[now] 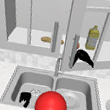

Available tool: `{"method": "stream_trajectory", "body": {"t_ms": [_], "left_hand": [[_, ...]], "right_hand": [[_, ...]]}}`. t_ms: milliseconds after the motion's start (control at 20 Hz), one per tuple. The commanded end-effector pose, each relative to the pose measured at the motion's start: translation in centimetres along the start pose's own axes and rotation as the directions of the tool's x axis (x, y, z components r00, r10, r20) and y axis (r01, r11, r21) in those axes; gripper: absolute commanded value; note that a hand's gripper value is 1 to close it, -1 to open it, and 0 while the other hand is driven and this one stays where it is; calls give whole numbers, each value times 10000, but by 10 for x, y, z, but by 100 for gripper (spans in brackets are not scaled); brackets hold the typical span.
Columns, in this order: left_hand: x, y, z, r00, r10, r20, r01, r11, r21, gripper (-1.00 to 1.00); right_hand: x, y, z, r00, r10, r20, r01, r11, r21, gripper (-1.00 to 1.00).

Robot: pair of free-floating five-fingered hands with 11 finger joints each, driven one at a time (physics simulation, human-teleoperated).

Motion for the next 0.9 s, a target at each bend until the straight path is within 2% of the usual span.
{"method": "stream_trajectory", "body": {"t_ms": [0,400,850], "left_hand": [[0,0,0,10000,0,0,0,10000,0,0],[0,0,0,10000,0,0,0,10000,0,0],[0,0,0,10000,0,0,0,10000,0,0]], "right_hand": [[23,16,2,9987,-247,-456,244,9997,-72,-100],[65,31,0,9872,-978,-1261,904,9939,-627,-100],[115,48,-2,9626,-1754,-2067,1462,9780,-1490,-100]]}}
